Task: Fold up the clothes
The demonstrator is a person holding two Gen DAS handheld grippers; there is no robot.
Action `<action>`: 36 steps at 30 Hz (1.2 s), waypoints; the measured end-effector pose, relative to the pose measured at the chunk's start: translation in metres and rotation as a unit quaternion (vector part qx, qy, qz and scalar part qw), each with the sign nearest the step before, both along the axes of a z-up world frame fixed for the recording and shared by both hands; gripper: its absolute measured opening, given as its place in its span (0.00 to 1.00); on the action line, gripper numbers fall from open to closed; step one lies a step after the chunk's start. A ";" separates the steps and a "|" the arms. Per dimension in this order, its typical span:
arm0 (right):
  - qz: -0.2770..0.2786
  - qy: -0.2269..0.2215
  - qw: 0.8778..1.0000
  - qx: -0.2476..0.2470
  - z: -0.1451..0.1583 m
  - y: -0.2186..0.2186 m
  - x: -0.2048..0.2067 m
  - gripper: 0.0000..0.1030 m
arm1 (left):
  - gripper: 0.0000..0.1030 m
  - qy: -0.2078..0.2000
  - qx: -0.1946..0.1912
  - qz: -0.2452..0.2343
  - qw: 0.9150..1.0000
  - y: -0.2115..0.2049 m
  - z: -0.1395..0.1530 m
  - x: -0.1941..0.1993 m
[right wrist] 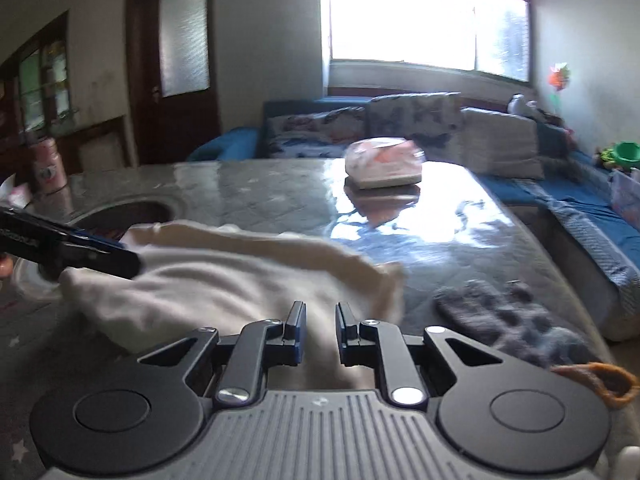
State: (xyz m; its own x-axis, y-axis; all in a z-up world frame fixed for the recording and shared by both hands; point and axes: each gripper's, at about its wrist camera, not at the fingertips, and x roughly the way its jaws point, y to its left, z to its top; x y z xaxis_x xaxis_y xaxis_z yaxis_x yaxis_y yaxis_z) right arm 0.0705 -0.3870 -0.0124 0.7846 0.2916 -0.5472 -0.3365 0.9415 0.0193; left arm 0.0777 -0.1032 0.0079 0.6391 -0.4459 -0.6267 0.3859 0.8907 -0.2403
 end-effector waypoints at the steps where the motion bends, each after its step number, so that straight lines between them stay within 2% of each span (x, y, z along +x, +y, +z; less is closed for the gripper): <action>1: -0.001 0.006 1.000 -0.006 -0.004 0.002 0.002 0.14 | 0.52 0.002 0.002 -0.004 1.000 -0.003 -0.003 0.000; 5: -0.014 0.023 1.000 0.012 -0.010 -0.006 0.009 0.14 | 0.52 0.012 0.009 -0.014 1.000 -0.006 -0.012 0.001; 10: 0.006 0.004 1.000 0.003 0.007 0.003 0.017 0.14 | 0.52 0.017 0.009 -0.016 1.000 -0.004 -0.016 0.001; 17: 0.034 0.028 0.999 -0.009 0.000 0.030 0.069 0.14 | 0.52 0.012 0.015 -0.022 1.000 -0.005 -0.018 -0.001; 23: 0.013 0.045 0.999 -0.010 -0.010 0.033 0.099 0.13 | 0.52 0.011 0.008 -0.027 1.000 -0.002 -0.019 -0.001; 25: 0.010 0.042 0.999 -0.009 -0.007 0.033 0.100 0.14 | 0.52 0.011 0.000 -0.027 1.000 0.001 -0.017 -0.001; 30: 0.057 0.028 0.998 -0.009 0.005 0.052 0.091 0.14 | 0.54 -0.002 -0.015 -0.019 1.000 0.011 -0.007 -0.005; 36: 0.075 0.043 0.996 -0.023 -0.007 0.078 0.104 0.14 | 0.54 0.005 -0.014 -0.010 1.000 0.020 -0.010 -0.005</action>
